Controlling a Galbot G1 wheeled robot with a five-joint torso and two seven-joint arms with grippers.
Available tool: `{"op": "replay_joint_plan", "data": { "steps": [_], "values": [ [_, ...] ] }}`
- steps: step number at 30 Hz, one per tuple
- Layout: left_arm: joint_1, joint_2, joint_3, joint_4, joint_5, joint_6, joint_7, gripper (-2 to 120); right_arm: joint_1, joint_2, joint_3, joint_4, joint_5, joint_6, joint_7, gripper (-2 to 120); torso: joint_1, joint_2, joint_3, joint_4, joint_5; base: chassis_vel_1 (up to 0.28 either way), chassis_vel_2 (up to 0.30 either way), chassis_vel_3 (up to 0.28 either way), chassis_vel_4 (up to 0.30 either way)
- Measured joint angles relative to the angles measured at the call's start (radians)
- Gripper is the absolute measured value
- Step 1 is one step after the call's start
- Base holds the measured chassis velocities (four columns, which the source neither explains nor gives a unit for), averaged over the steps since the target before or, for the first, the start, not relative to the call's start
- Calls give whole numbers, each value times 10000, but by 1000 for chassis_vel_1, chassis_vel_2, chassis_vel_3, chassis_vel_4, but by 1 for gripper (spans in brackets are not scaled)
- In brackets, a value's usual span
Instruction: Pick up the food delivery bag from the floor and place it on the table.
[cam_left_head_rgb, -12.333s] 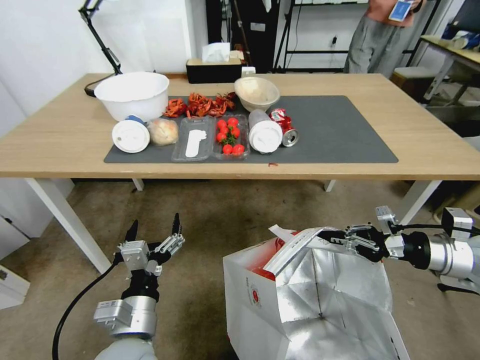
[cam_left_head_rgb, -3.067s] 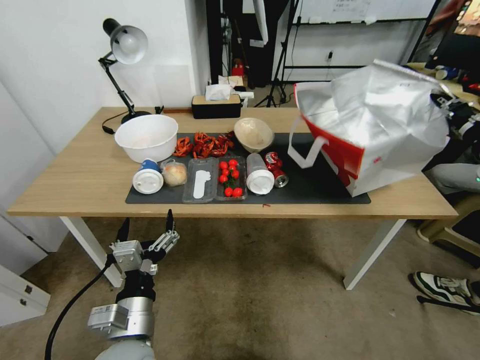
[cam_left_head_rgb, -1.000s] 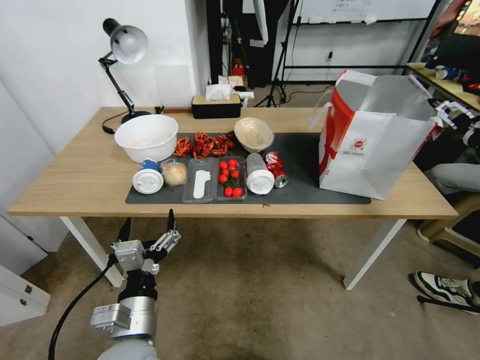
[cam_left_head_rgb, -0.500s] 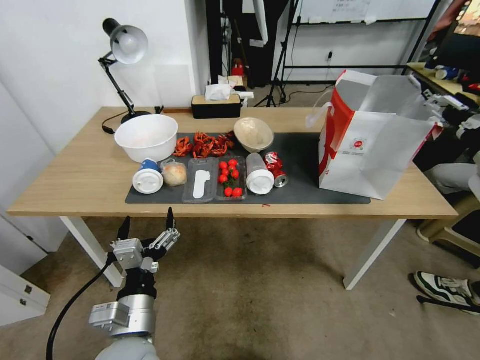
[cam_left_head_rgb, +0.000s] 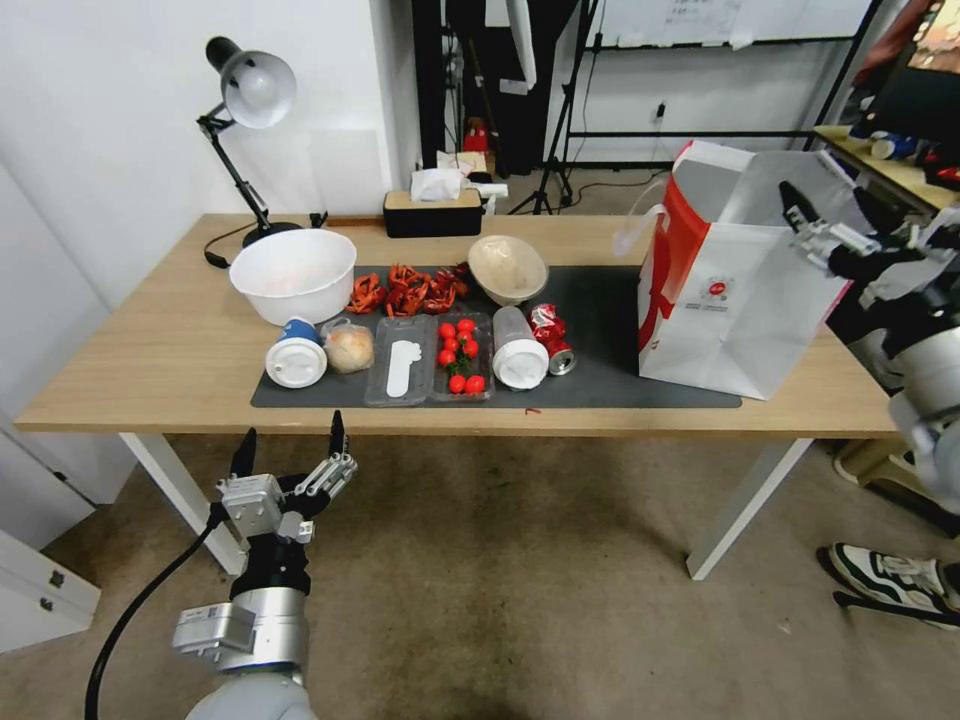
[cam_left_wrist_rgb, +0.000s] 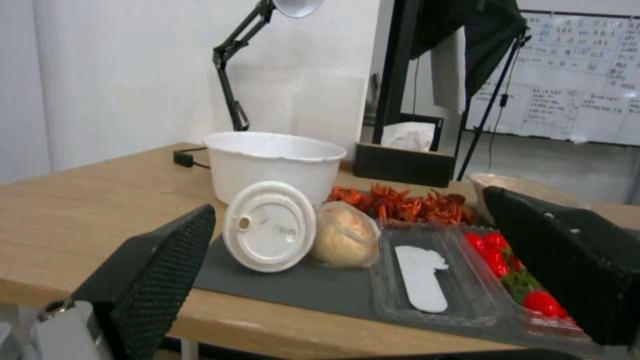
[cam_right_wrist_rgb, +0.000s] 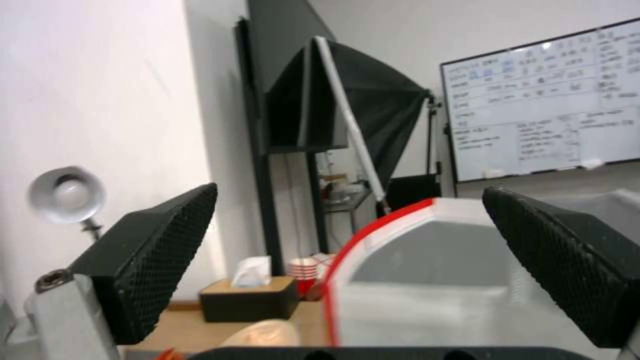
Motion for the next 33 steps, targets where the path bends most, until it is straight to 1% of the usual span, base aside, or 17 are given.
{"op": "replay_joint_plan", "data": {
  "steps": [2, 3, 5, 6, 9, 10, 13, 14, 16, 17, 18, 21, 22, 25, 26, 30, 33],
  "values": [
    [26, -35, -36, -44, 43, 2, 43, 100, -414, 418, -64, 480, -555, 25, 23, 100, 0, 0, 0, 2, 0, 0, 0, 0, 0],
    [26, -35, -36, -44, 43, 2, 43, 100, -414, 418, -64, 480, -555, 25, 23, 100, 0, 0, 0, 2, 0, 0, 0, 0, 0],
    [50, -56, -85, -80, 102, 7, 158, 100, -1042, 843, -50, 1002, -1134, 68, 106, 100, 0, 0, 0, 1, 0, 0, 0, 0, 0],
    [50, -56, -85, -80, 102, 7, 158, 100, -1042, 843, -50, 1002, -1134, 68, 106, 100, 0, 0, 0, 1, 0, 0, 0, 0, 0],
    [75, -69, -130, -85, 183, 22, 342, 100, -2146, 1475, -15, 1573, -2112, 164, 239, 100, 0, 0, 0, -1, 0, 0, 0, 0, 0],
    [75, -69, -130, -85, 183, 22, 342, 100, -2146, 1475, -15, 1573, -2112, 164, 239, 100, 0, 0, 0, -1, 0, 0, 0, 0, 0],
    [83, -76, -127, -99, 189, 47, 436, 100, -3159, 2136, -53, 1987, -3184, 294, 444, 100, 0, 0, 0, -1, 0, 0, 0, 0, 0],
    [83, -76, -127, -99, 189, 47, 436, 100, -3159, 2136, -53, 1987, -3184, 294, 444, 100, 0, 0, 0, -1, 0, 0, 0, 0, 0],
    [81, -80, -103, -97, 182, 62, 499, 100, -3838, 2782, -234, 2191, -4254, 443, 625, 100, 0, 0, -1, -1, 0, 0, 0, 0, 0],
    [81, -81, -96, -87, 182, 74, 540, 100, -4098, 3100, -373, 2222, -4711, 519, 701, 100, 0, 1, -1, -1, 0, 0, 0, 0, 0],
    [81, -81, -96, -87, 182, 74, 540, 100, -4098, 3100, -373, 2222, -4711, 519, 701, 100, 0, 1, -1, -1, 0, 0, 0, 0, 0],
    [118, -74, -71, -69, 167, 115, 609, 100, -4542, 3802, -833, 2216, -5690, 657, 956, 100, 0, 0, -1, 2, 0, 0, 0, 0, 0],
    [118, -74, -71, -69, 167, 115, 609, 100, -4542, 3802, -833, 2216, -5690, 657, 956, 100, 0, 0, -1, 2, 0, 0, 0, 0, 0],
    [155, -69, -69, -54, 155, 153, 650, 100, -4732, 4481, -1499, 2095, -6497, 718, 1246, 100, -1, 0, -1, 1, 0, 0, 0, 0, 0],
    [155, -69, -69, -54, 155, 153, 650, 100, -4732, 4481, -1499, 2095, -6497, 718, 1246, 100, -1, 0, -1, 1, 0, 0, 0, 0, 0],
    [208, -60, -67, 30, 168, 157, 724, 100, -4841, 5172, -2333, 1880, -7157, 840, 1282, 100, 0, 1, 0, 0, 0, 0, 0, 0, 0],
    [238, -58, -67, 70, 189, 146, 754, 100, -4760, 5361, -2560, 1713, -7289, 930, 1222, 100, -1, 1, 0, 1, 0, 0, 0, 0, 0]
  ]
}}
